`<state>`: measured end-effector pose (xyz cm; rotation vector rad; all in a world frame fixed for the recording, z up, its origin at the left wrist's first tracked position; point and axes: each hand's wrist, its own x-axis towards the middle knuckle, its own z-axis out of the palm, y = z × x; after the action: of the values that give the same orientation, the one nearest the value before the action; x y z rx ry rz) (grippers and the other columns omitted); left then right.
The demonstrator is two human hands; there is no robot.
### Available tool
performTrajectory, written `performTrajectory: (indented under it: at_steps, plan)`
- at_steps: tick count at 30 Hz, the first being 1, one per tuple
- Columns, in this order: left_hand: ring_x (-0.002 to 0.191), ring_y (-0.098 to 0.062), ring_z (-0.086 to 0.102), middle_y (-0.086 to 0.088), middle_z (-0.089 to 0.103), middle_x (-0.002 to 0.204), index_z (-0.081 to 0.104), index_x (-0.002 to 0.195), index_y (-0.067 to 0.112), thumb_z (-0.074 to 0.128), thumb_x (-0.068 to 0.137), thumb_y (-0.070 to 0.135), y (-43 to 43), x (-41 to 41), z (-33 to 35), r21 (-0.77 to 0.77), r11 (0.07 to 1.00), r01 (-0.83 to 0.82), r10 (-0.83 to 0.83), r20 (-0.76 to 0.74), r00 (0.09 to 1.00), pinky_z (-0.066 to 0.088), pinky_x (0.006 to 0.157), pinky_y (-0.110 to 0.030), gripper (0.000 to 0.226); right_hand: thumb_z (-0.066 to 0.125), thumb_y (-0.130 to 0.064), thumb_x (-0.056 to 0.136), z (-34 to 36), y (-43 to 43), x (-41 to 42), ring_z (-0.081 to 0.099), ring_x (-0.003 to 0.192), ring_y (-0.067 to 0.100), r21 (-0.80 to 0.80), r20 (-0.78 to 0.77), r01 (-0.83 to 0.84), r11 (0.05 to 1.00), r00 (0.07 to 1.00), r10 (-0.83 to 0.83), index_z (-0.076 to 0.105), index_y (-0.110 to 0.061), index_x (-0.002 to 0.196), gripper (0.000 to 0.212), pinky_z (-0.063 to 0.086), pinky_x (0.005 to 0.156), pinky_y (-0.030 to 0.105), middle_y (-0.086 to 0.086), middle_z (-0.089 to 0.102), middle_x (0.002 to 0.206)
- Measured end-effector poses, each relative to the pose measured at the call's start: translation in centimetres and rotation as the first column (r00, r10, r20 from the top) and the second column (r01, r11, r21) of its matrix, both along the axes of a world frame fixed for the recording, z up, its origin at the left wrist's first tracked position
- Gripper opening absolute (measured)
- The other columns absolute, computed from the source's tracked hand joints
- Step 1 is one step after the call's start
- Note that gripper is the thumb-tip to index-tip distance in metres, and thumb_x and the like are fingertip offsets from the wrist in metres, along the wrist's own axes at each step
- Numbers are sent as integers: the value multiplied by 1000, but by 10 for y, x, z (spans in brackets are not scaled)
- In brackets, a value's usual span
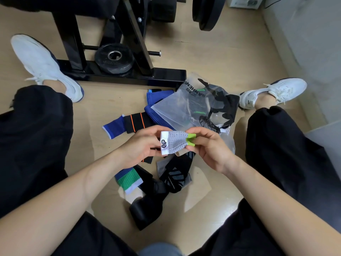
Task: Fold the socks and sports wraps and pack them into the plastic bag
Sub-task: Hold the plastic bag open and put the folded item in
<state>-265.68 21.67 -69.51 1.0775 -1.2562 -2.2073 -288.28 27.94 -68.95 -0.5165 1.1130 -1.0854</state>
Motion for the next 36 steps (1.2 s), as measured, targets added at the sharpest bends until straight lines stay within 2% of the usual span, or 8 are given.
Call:
performTrajectory:
  at_steps: [5,11,19,26,28,30,33,36]
  plan:
    - [105,-33,69,-16,68,121,67,113,10,59,96,40,-1,-4,3,123,992,-21,24,-19,1000,57,91,-51,36,56,0,80,7,-1,-1,67,86,28,10,28,-25,1000,999,25,65,4,95,17,61,71,30,20,65,98]
    - [97,-23,68,-15,71,109,66,96,13,74,82,19,4,-7,0,-48,999,-9,12,56,998,58,82,-40,17,68,-13,82,2,3,7,66,81,25,-19,-97,-48,999,994,46,67,-2,94,16,59,63,27,21,67,103]
    - [108,-24,70,0,73,115,71,98,21,75,75,7,5,-5,-7,-306,948,84,-34,165,986,56,89,-41,27,69,5,85,-3,5,6,67,84,21,-36,-167,-151,988,976,143,65,-8,103,22,60,69,29,4,70,93]
    - [106,0,66,14,74,113,72,111,21,61,99,8,9,-7,-10,-336,894,298,-233,219,947,45,90,-14,21,74,8,81,-16,7,5,60,71,19,-129,-414,-274,953,888,200,68,-8,104,29,55,63,28,3,66,93]
    - [111,-3,66,11,74,115,73,110,21,62,98,6,8,-5,-16,-364,889,279,-201,238,950,46,95,-17,22,77,-4,83,-20,5,-1,61,73,11,-191,-668,-348,918,731,139,71,-15,105,26,50,67,21,-5,65,99]
    - [114,-5,66,11,74,115,74,107,25,65,96,6,4,-3,-21,-394,889,235,-141,252,957,47,100,-23,23,78,-13,83,-27,1,-13,58,95,13,-234,-930,-471,851,364,-54,73,-22,108,27,45,77,20,-4,58,113]
    - [110,-11,67,11,73,114,75,103,33,65,92,16,-2,0,-24,-464,866,186,-37,312,949,52,100,-37,23,78,-19,81,-32,-11,-30,42,110,30,-67,-967,-618,783,-153,-203,71,-27,112,32,43,90,37,5,46,137]
    - [106,-11,68,16,72,113,74,106,32,62,96,12,-7,0,-22,-524,836,164,42,359,932,53,97,-42,25,78,-18,79,-36,-26,-34,40,114,39,152,-919,-633,760,-372,-126,69,-29,120,43,49,83,50,11,38,147]
